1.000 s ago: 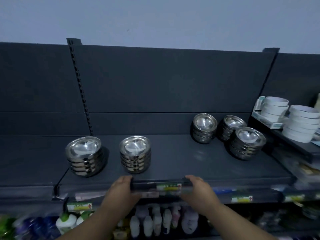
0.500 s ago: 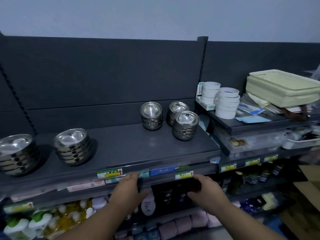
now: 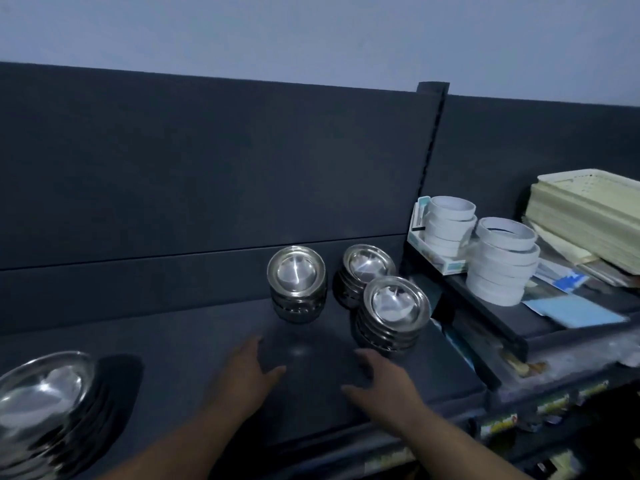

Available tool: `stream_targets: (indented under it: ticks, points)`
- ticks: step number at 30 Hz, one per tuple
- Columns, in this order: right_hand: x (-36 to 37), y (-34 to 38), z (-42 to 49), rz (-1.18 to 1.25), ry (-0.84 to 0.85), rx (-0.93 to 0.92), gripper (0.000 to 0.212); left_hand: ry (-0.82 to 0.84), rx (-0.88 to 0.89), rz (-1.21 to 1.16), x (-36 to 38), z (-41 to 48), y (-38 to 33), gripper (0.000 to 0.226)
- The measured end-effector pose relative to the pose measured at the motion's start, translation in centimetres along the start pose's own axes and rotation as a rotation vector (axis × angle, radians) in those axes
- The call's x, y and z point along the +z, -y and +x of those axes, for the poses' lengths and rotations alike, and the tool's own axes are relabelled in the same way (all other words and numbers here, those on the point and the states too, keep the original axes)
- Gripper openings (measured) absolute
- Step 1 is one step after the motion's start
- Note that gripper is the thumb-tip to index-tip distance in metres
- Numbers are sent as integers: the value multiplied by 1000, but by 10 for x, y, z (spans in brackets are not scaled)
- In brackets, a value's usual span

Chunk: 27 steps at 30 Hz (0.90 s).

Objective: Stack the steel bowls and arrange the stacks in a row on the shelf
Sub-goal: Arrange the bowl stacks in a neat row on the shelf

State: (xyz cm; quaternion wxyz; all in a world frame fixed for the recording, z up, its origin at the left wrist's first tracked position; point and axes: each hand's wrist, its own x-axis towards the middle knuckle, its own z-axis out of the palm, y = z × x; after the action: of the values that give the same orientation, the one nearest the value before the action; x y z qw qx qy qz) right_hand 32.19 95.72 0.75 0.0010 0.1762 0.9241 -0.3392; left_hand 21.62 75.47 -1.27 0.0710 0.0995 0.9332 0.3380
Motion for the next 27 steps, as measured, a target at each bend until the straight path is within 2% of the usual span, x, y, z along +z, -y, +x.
stream_targets:
  ticks: [4, 9, 13, 18, 24, 27]
  points:
    - [20, 25, 58, 68, 28, 9, 77, 6, -19, -17, -5, 57, 2, 83]
    - [30, 41, 112, 95, 5, -16, 81, 33, 75, -158, 1, 104, 2, 86]
    - [38, 45, 141, 180, -36, 3, 93, 67, 126, -280, 4, 124, 2, 91]
    - [41, 45, 148, 296, -37, 19, 92, 75, 134, -353, 12, 121, -3, 89]
    - [39, 46, 128, 313, 34, -69, 90, -58, 87, -446, 8, 82, -4, 76]
    - [39, 48, 108, 339, 92, -156, 87, -114, 34, -541, 3, 49, 2, 79]
